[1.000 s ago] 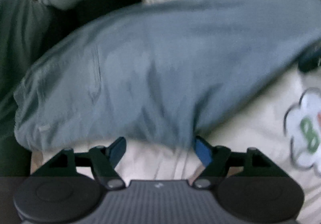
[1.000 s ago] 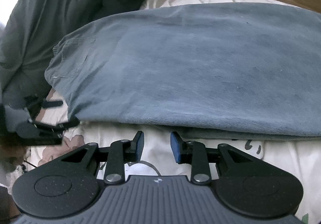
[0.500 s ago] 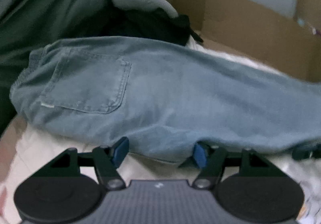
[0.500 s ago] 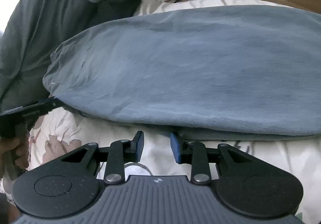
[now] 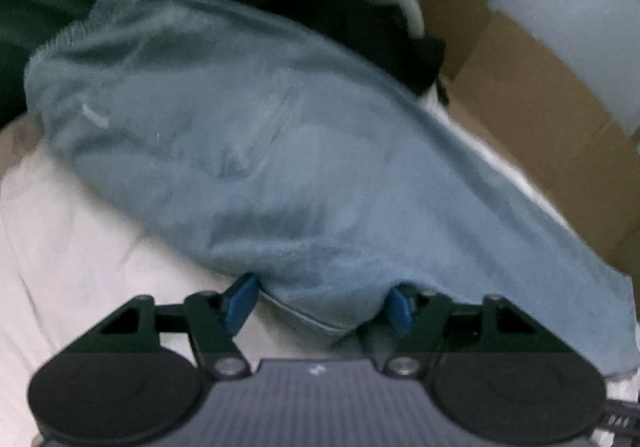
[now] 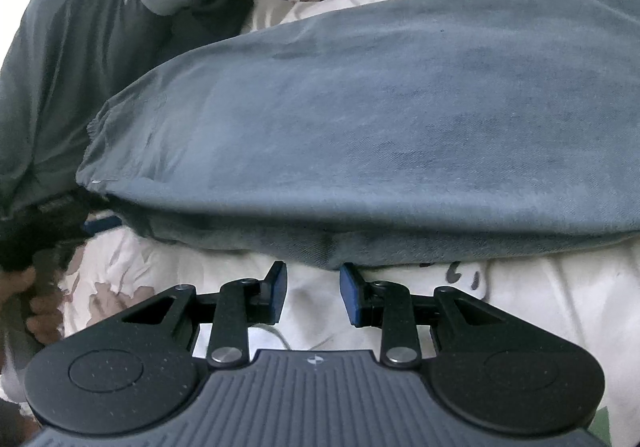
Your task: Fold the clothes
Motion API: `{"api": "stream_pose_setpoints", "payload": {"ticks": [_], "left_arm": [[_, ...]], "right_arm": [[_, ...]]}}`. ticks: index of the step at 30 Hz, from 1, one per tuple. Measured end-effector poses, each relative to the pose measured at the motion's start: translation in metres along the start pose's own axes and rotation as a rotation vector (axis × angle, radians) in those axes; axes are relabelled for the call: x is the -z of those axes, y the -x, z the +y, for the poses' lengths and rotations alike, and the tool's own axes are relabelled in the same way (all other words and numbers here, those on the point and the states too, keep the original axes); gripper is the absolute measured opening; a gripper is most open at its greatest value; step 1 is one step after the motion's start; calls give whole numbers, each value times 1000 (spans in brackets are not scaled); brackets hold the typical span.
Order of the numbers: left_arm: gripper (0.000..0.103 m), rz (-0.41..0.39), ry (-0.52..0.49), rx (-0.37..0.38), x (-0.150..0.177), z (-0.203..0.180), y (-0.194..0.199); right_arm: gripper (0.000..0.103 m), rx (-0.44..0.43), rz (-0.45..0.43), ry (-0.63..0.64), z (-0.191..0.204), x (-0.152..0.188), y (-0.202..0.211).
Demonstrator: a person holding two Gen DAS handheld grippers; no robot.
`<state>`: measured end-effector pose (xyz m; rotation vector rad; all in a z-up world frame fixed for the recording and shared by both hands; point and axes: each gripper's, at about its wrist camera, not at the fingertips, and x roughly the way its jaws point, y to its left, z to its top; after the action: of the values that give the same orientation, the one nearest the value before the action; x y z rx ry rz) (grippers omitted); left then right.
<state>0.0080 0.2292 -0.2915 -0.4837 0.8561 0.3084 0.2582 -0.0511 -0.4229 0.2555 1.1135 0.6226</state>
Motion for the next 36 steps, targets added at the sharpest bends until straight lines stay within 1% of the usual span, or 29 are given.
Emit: {"api": "stream_pose_setpoints", "payload": {"ticks": [3, 6, 7, 9, 11, 12, 13, 14, 16, 18, 20, 24, 27, 29, 32, 36], "left_arm": [[71, 70, 76, 18, -1, 10, -14], [69, 123, 110, 27, 10, 13, -21], [69, 140, 120, 30, 14, 14, -23], [68, 140, 78, 24, 17, 9, -23], [59, 132, 63, 18, 16, 9, -23], [46, 129, 58, 14, 15, 9, -24], [40, 131, 46, 12, 16, 11, -23], [37, 133, 31, 10, 16, 10, -22], [26, 144, 6, 15, 16, 9, -18], [19, 167, -11, 22, 15, 12, -13], [17, 192, -33, 33, 11, 14, -6], [16, 209, -95, 40, -5, 16, 11], [16, 226, -93, 40, -14, 18, 17], [16, 244, -70, 40, -18, 15, 13], [16, 254, -61, 37, -17, 12, 7], [16, 258, -92, 36, -22, 9, 3]], "right_arm": [[34, 11, -10, -27, -4, -1, 0], [36, 7, -21, -77, -11, -3, 1], [39, 4, -23, -101, -14, -3, 1], [39, -7, -25, -142, -20, -3, 1], [39, -14, -28, -172, -24, -2, 1], [39, -16, -30, -180, -25, -2, 1], [39, -17, -31, -187, -26, -2, 2], [39, -17, -35, -198, -27, -1, 3], [39, -9, -48, -219, -30, -2, 5], [39, 11, -70, -235, -36, -2, 10], [39, 23, -82, -261, -43, -3, 14], [39, 18, -103, -333, -57, -3, 20], [41, -1, -118, -395, -64, 0, 22], [43, -27, -126, -454, -70, 1, 22], [46, -79, -146, -542, -79, 3, 20], [44, -81, -155, -570, -83, 5, 15]]}}
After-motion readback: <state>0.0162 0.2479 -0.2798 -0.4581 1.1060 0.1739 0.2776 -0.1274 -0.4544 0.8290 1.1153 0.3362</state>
